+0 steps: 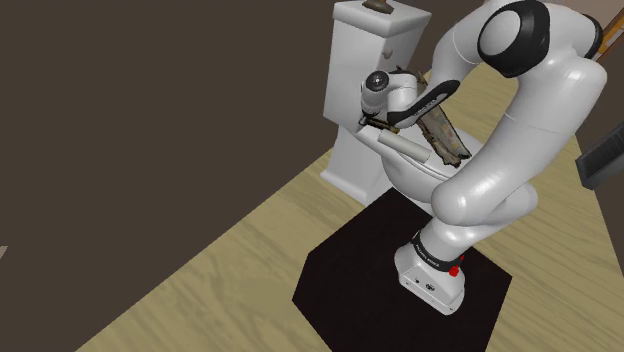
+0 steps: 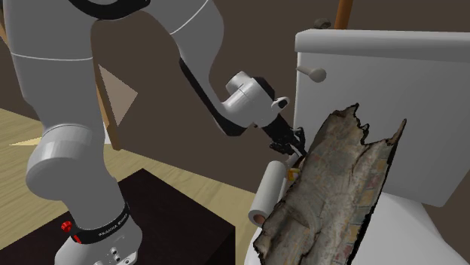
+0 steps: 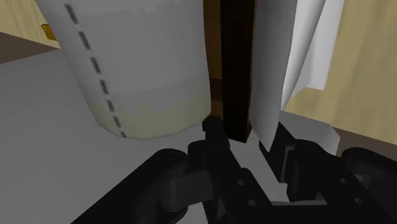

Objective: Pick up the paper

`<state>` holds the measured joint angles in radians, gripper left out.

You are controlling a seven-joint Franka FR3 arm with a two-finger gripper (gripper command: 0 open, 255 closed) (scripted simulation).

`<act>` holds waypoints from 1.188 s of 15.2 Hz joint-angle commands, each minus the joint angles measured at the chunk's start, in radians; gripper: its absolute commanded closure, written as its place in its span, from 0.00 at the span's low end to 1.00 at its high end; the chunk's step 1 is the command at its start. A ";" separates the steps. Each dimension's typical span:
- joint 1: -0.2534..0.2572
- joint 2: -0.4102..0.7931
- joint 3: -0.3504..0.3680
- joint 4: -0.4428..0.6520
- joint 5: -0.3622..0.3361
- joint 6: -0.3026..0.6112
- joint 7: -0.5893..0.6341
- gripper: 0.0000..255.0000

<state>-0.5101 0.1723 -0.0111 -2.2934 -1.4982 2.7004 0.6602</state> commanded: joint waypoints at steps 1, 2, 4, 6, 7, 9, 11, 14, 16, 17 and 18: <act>-0.005 0.008 -0.005 -0.008 0.002 -0.002 -0.002 1.00; -0.007 -0.004 -0.004 -0.012 0.020 -0.003 -0.022 1.00; -0.008 -0.028 -0.001 -0.018 0.056 -0.006 -0.062 1.00; -0.010 -0.051 0.002 -0.023 0.093 -0.010 -0.102 1.00; -0.010 -0.062 0.003 -0.025 0.111 -0.012 -0.122 1.00; -0.011 -0.084 0.006 -0.029 0.148 -0.018 -0.162 1.00; -0.012 -0.106 0.009 -0.033 0.185 -0.023 -0.202 1.00; -0.012 -0.138 0.012 -0.036 0.240 -0.034 -0.260 1.00; -0.011 -0.158 0.014 -0.037 0.276 -0.042 -0.299 1.00; -0.011 -0.160 0.014 -0.037 0.279 -0.043 -0.302 1.00; -0.011 -0.160 0.014 -0.037 0.279 -0.043 -0.302 1.00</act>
